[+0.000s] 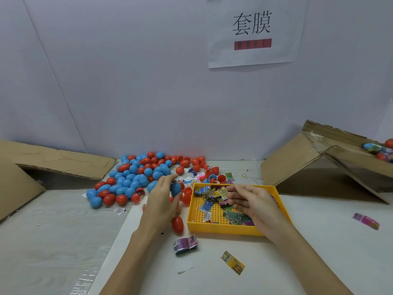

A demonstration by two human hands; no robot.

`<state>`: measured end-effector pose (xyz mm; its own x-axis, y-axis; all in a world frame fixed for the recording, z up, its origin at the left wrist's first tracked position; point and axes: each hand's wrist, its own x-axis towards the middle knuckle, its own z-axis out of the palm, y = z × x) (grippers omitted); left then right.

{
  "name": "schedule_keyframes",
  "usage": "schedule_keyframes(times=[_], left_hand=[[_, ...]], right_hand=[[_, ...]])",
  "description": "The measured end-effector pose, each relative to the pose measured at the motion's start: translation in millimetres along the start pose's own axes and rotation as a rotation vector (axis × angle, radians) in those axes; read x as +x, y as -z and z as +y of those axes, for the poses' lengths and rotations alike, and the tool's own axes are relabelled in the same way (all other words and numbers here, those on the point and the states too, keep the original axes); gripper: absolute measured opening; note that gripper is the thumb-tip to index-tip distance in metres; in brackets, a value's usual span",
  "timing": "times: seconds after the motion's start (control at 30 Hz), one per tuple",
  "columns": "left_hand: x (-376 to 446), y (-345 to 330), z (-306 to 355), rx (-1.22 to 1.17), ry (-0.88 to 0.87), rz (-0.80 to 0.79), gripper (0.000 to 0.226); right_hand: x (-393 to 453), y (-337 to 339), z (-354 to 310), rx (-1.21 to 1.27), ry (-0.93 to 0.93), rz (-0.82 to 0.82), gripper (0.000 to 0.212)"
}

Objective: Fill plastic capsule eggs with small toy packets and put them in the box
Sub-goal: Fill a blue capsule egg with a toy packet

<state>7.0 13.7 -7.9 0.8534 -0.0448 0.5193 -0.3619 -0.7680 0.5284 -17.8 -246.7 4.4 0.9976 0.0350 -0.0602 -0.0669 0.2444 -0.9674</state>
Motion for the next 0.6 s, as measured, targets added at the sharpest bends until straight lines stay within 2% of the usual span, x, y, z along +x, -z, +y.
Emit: schedule_keyframes(times=[0.13, 0.23, 0.4, 0.6], left_hand=[[-7, -11, 33, -0.127, -0.246, -0.034, 0.038], [-13, -19, 50, -0.189, -0.323, -0.057, 0.038], [-20, -23, 59, -0.316, -0.306, -0.063, 0.042], [-22, -24, 64, -0.485, -0.191, -0.068, 0.042]], right_hand=[[-6, -4, -1, -0.152, 0.121, -0.044, 0.018], [-10, -9, -2, -0.312, 0.21, -0.131, 0.023], [-12, -9, -2, -0.406, 0.218, -0.147, 0.027], [-9, -8, 1, -0.379, 0.187, -0.135, 0.018]])
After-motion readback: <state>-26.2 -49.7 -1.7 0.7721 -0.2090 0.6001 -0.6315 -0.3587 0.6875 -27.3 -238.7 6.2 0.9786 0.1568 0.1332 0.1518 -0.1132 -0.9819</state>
